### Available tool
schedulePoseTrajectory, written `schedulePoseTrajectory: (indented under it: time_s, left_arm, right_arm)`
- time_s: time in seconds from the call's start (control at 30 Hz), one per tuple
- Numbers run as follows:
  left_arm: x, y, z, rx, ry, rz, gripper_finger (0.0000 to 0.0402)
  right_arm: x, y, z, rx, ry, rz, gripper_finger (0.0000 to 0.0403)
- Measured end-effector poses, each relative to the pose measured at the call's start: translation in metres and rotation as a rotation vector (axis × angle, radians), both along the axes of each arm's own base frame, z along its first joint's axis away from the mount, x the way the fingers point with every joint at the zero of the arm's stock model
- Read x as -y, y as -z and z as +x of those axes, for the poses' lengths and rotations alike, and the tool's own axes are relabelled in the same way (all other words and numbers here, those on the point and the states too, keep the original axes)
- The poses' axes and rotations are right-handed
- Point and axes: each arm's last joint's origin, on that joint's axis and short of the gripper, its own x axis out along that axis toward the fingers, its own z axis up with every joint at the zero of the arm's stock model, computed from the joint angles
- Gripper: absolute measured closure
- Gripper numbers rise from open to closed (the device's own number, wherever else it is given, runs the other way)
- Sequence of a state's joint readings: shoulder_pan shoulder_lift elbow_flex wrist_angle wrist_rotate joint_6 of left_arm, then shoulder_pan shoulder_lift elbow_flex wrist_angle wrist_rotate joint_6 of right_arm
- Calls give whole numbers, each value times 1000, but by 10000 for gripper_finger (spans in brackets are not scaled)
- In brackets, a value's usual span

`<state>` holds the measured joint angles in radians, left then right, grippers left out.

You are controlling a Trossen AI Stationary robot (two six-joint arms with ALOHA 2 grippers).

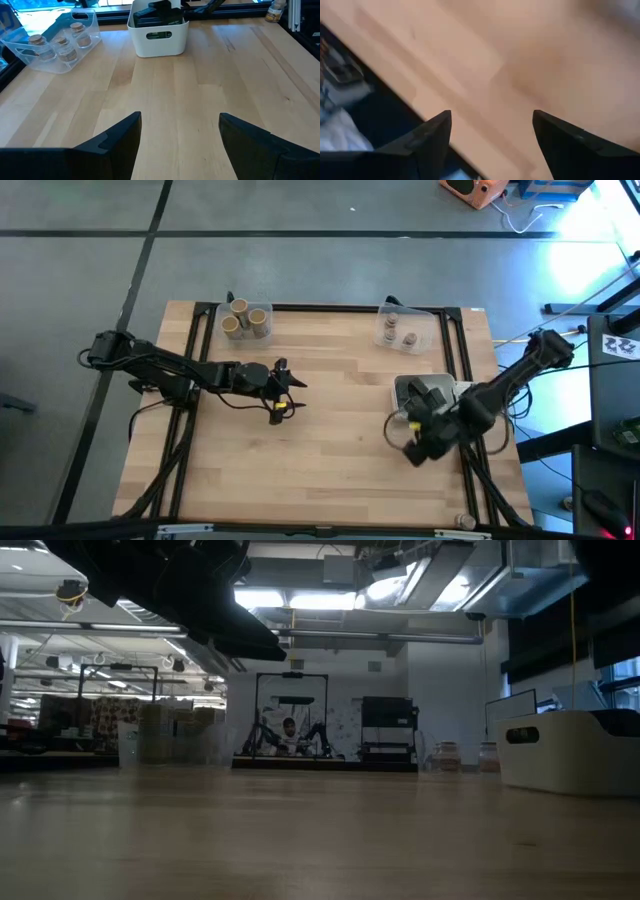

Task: Sort spices by type
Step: Put the brown seasoning bottle into the right transparent bin

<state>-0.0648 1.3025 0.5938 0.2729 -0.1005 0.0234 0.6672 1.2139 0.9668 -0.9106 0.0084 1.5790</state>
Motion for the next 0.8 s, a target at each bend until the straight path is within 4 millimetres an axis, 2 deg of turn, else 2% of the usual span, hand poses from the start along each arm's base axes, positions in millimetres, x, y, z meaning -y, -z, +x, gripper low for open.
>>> schedulePoseTrajectory:
  time_s: [0.23, 0.43, 0.53, 0.67, 0.8]
  left_arm:
    - [0, 0, 0, 0, 1, 2, 153]
    - [0, 0, 0, 0, 0, 1, 153]
    - [0, 0, 0, 0, 1, 1, 153]
    - [0, 0, 0, 1, 1, 1, 153]
    - [0, 0, 0, 0, 1, 2, 153]
  right_arm:
    - [-50, 29, -5, -252, -83, 163, 123]
    - [-75, 44, -22, -506, -67, 237, 123]
    - [-84, 46, -28, -570, -57, 267, 129]
    - [-98, 48, -35, -586, -32, 298, 171]
    - [-113, 52, -41, -592, -45, 336, 240]
